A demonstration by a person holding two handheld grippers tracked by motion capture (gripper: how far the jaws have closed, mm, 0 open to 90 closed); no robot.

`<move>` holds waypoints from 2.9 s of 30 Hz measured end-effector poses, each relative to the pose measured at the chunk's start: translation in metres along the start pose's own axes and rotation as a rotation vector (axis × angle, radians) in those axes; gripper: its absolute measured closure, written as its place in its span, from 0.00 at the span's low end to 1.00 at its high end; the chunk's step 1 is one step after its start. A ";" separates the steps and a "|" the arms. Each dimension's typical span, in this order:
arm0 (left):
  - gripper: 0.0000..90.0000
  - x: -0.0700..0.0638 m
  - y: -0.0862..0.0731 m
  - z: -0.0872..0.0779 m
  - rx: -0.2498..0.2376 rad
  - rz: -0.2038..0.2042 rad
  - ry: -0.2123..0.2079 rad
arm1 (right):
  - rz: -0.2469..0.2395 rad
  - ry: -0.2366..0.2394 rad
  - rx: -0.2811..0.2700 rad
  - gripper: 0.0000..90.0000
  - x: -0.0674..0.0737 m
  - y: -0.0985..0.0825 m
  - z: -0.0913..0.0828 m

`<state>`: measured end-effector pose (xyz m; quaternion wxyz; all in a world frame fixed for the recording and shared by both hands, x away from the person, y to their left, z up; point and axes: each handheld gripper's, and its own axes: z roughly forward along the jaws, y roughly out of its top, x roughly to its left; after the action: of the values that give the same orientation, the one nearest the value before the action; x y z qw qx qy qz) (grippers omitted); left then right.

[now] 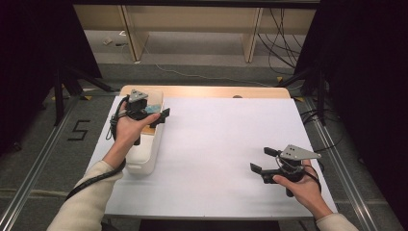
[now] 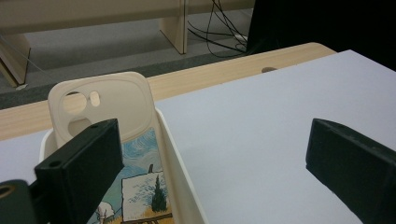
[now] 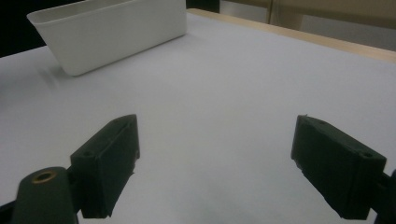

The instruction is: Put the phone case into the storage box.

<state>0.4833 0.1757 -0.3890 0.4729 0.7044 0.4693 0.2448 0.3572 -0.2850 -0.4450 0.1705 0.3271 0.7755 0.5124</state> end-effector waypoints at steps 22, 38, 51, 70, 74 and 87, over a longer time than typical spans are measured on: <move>0.03 -0.011 -0.008 -0.014 -0.020 0.029 -0.064 | 0.003 0.001 -0.001 0.18 0.000 0.000 0.000; 0.03 -0.029 -0.022 -0.027 -0.043 0.063 -0.128 | 0.002 -0.001 0.000 0.18 0.000 0.000 0.000; 0.04 -0.044 -0.033 -0.039 -0.071 0.098 -0.181 | -0.002 -0.001 0.001 0.18 0.000 0.000 0.000; 0.03 -0.053 -0.050 -0.053 -0.099 0.136 -0.232 | -0.004 0.001 0.000 0.18 0.001 0.001 0.000; 0.04 -0.054 -0.054 -0.055 -0.100 0.137 -0.242 | -0.005 0.001 0.000 0.18 0.001 0.001 0.000; 0.04 -0.057 -0.062 -0.060 -0.105 0.150 -0.264 | -0.006 0.000 0.000 0.18 0.001 0.001 0.000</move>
<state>0.3842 0.1574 -0.4126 0.5471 0.7379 0.3358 0.2087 0.3566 -0.2843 -0.4441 0.1719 0.3250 0.7764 0.5119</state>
